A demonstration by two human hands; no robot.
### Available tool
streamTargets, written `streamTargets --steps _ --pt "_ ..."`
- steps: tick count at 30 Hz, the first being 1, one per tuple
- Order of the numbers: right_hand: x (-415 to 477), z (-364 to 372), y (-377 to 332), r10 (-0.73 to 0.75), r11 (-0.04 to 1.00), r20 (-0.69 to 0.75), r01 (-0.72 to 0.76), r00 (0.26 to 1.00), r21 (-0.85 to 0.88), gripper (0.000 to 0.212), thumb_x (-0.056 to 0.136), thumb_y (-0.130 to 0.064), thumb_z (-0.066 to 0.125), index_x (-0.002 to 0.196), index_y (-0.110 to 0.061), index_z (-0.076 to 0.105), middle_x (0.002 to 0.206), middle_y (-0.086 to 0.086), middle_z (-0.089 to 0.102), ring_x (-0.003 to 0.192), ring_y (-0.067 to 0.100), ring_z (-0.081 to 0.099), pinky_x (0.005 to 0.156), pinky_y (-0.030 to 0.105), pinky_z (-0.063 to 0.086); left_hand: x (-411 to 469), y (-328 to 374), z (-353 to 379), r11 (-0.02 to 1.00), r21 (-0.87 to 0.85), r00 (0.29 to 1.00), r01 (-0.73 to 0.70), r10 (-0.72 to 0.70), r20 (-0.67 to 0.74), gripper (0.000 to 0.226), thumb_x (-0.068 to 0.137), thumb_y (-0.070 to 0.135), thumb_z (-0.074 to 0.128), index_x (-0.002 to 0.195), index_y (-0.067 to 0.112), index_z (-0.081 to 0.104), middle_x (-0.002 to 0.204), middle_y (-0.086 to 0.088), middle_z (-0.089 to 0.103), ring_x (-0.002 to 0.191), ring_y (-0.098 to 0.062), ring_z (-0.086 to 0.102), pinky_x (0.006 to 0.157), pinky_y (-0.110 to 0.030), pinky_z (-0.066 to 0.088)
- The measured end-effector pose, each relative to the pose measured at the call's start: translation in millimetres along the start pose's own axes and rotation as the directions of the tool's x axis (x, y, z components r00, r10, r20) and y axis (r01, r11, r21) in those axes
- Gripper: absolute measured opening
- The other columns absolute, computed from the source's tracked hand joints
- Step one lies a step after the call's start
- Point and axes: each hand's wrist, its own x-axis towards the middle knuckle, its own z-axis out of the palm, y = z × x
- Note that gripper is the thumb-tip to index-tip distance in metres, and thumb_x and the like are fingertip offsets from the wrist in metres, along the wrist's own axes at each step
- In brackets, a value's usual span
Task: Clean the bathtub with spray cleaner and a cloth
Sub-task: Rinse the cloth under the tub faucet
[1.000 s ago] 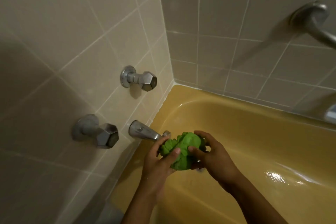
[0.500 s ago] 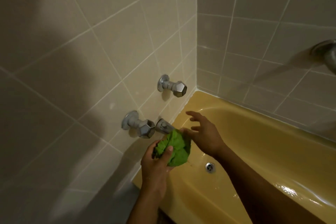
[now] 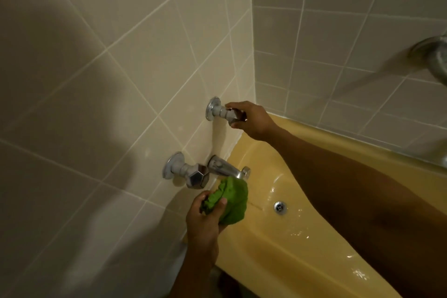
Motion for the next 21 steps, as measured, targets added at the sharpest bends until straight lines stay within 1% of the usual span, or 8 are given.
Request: streamTargets --steps 2,4,7,11,14,16,18,21 --pt "2 -3 7 0.025 0.999 0.032 -0.026 0.999 0.03 0.063 0.092 -0.02 0.076 0.149 -0.023 0.05 0.14 0.006 0.059 0.114 0.013 0.055 0.096 0.023 0.04 4 3 0 1.0 0.001 1.0 -0.01 0.01 0.009 0.034 0.09 0.006 0.073 0.123 0.01 0.064 0.126 -0.008 0.064 0.113 -0.033 0.063 0.078 -0.051 0.064" --pt "6 -3 10 0.041 0.995 0.072 -0.048 0.997 0.092 0.064 0.095 -0.022 0.072 0.153 -0.021 0.045 0.139 0.007 0.059 0.109 0.015 0.062 0.096 0.024 0.049 9 5 0 1.0 0.008 1.0 -0.026 0.026 0.015 0.033 0.091 0.007 0.073 0.122 0.012 0.065 0.124 -0.006 0.065 0.112 -0.031 0.064 0.075 -0.046 0.064" --pt "10 -1 17 0.096 0.932 0.118 -0.131 0.988 0.337 0.06 0.1 -0.019 0.066 0.154 -0.015 0.041 0.135 0.009 0.055 0.101 0.025 0.071 0.085 0.028 0.06 15 5 0 1.0 0.005 1.0 -0.03 0.03 0.004 0.033 0.091 0.009 0.074 0.123 0.014 0.066 0.126 -0.007 0.067 0.114 -0.032 0.066 0.079 -0.049 0.064" --pt "7 10 19 0.226 0.712 0.171 -0.283 0.959 0.643 0.041 0.107 -0.034 0.051 0.134 -0.004 0.057 0.116 0.024 0.066 0.096 0.042 0.07 0.086 0.045 0.062 17 4 1 1.0 0.009 1.0 -0.018 0.018 -0.004 0.032 0.091 0.009 0.075 0.121 0.014 0.068 0.126 -0.008 0.069 0.114 -0.032 0.066 0.083 -0.053 0.063" --pt "4 22 2 0.428 0.491 0.203 -0.415 0.881 0.766 0.056 0.11 -0.044 0.034 0.107 0.004 0.063 0.097 0.032 0.067 0.075 0.041 0.069 0.07 0.045 0.062 17 5 1 1.0 0.004 1.0 -0.006 0.006 0.001 0.031 0.09 0.009 0.074 0.121 0.013 0.068 0.125 -0.008 0.069 0.114 -0.032 0.067 0.084 -0.053 0.062" --pt "4 24 -4 0.493 0.394 0.254 -0.474 0.832 0.788 0.065 0.109 -0.05 0.03 0.103 0.005 0.064 0.089 0.028 0.068 0.067 0.035 0.069 0.063 0.041 0.06 17 7 2 1.0 -0.008 1.0 -0.005 0.005 0.008 0.033 0.09 0.009 0.074 0.122 0.013 0.068 0.124 -0.007 0.069 0.113 -0.031 0.067 0.081 -0.049 0.064" --pt "3 22 -3 0.514 0.439 0.251 -0.503 0.82 0.745 0.068 0.107 -0.057 0.03 0.104 0.003 0.063 0.089 0.026 0.07 0.068 0.034 0.071 0.064 0.041 0.062 17 7 2 1.0 -0.01 1.0 -0.012 0.012 0.013 0.033 0.09 0.008 0.074 0.122 0.013 0.068 0.122 -0.006 0.07 0.111 -0.029 0.067 0.076 -0.042 0.064" --pt "-1 23 7 0.449 0.732 0.076 -0.415 0.89 0.54 0.063 0.102 -0.061 0.041 0.134 -0.009 0.055 0.121 0.019 0.067 0.09 0.031 0.073 0.081 0.045 0.063 20 6 1 1.0 -0.006 1.0 -0.018 0.018 0.003 0.031 0.088 0.006 0.075 0.117 0.014 0.069 0.119 -0.006 0.07 0.109 -0.028 0.068 0.075 -0.04 0.064"
